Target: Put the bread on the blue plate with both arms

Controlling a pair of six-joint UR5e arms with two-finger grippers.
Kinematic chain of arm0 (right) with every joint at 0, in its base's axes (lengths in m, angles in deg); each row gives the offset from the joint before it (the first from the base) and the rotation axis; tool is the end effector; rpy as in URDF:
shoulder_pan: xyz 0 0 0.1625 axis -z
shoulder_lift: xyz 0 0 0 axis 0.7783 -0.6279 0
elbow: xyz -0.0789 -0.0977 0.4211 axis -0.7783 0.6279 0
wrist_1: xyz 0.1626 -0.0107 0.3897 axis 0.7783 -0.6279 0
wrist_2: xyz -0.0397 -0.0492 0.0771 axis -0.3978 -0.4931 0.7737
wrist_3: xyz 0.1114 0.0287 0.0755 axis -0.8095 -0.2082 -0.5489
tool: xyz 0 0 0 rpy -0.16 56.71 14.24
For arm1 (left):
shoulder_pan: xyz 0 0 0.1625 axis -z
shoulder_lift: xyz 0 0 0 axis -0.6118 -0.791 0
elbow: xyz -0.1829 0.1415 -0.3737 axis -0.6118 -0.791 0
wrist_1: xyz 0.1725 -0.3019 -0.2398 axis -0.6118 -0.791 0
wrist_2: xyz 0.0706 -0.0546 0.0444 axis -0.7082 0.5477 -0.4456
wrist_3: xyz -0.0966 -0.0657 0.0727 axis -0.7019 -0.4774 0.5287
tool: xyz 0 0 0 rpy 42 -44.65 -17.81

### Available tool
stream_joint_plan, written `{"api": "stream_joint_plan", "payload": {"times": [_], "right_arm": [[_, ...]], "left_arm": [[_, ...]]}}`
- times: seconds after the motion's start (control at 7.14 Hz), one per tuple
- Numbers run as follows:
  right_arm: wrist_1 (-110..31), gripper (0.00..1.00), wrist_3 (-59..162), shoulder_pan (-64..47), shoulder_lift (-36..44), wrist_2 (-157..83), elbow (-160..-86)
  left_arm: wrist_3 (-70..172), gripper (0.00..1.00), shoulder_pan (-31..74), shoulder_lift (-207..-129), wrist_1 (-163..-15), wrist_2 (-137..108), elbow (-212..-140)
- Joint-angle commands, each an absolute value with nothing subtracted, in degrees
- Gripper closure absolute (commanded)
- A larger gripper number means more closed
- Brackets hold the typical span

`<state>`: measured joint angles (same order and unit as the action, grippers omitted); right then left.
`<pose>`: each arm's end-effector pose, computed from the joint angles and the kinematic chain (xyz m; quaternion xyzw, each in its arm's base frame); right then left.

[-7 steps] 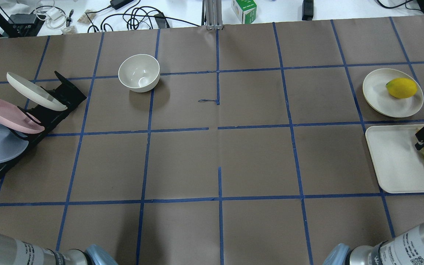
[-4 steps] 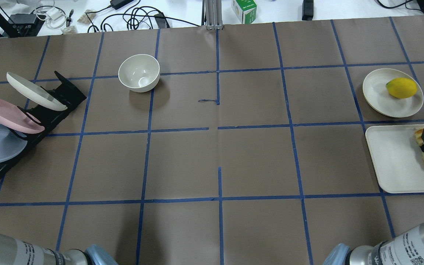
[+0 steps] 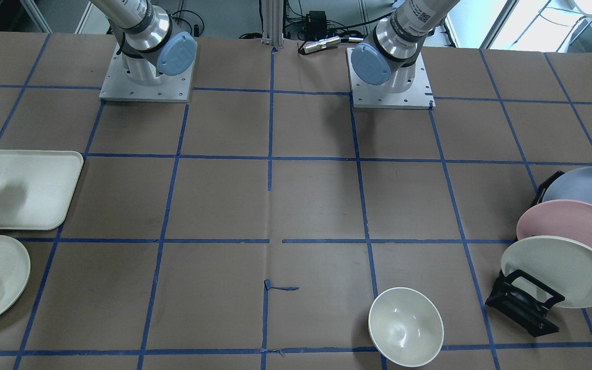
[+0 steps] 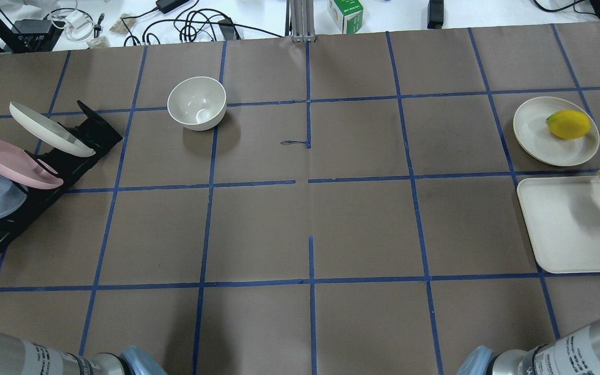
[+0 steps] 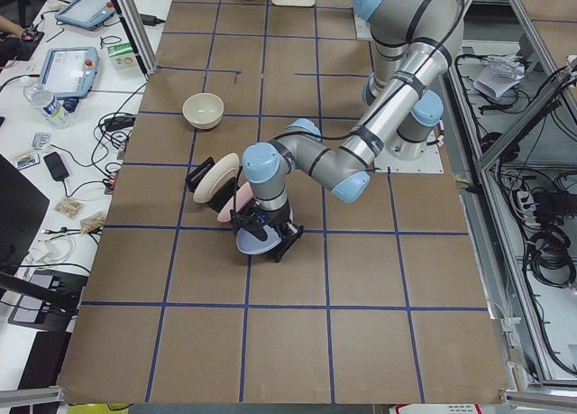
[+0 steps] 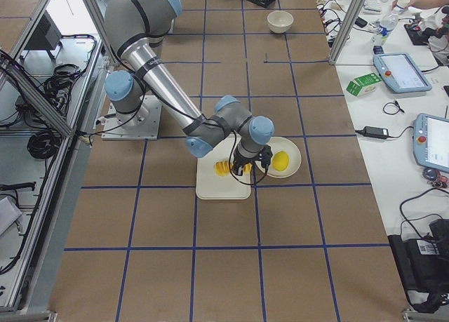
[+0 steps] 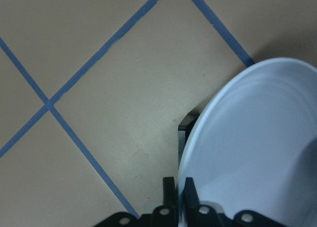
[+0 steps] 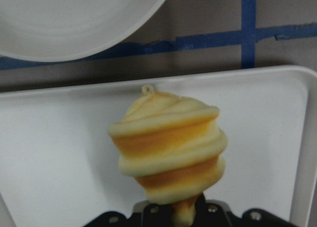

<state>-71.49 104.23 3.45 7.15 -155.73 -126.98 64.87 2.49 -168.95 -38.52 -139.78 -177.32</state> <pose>-0.3098 -0.5175 0.2060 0.0449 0.9923 0.1117 0.0280 0.4143 -0.4823 0.2861 -0.4267 0.8965 0.0358 0.1136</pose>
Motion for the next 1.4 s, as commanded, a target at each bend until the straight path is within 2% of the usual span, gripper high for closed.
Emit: {"api": "stream_joint_plan", "payload": {"times": [0.0, 0.28, 0.56, 0.84, 1.12, 1.26], "right_arm": [[-59.93, 1.0, 103.96, 0.93, 6.6, -154.97, -118.5], [-52.7, 1.0, 101.08, -2.67, 6.33, -155.06, -111.81], [-46.8, 1.0, 94.04, -6.7, 1.01, -154.53, -110.81], [-44.16, 1.0, 89.21, -13.37, -3.93, -153.92, -110.73], [-43.08, 1.0, 88.05, -16.3, -5.53, -152.34, -110.64], [-42.73, 1.0, 87.96, -16.65, -5.62, -152.24, -110.55]], "left_arm": [[65.43, 1.0, 2.27, -166.63, -40.08, -141.82, -176.33], [66.04, 1.0, 1.92, -163.29, -46.97, -145.79, -173.1], [65.7, 1.0, 2.18, -157.6, -67.77, -144.84, -169.84], [67.79, 1.0, 2.88, -152.32, -82.29, -144.48, -170.7], [83.56, 1.0, 5.41, -151.24, -85.79, -128.67, -172.45], [83.97, 1.0, 10.31, -151.93, -84.05, -120.65, -173.68]]}}
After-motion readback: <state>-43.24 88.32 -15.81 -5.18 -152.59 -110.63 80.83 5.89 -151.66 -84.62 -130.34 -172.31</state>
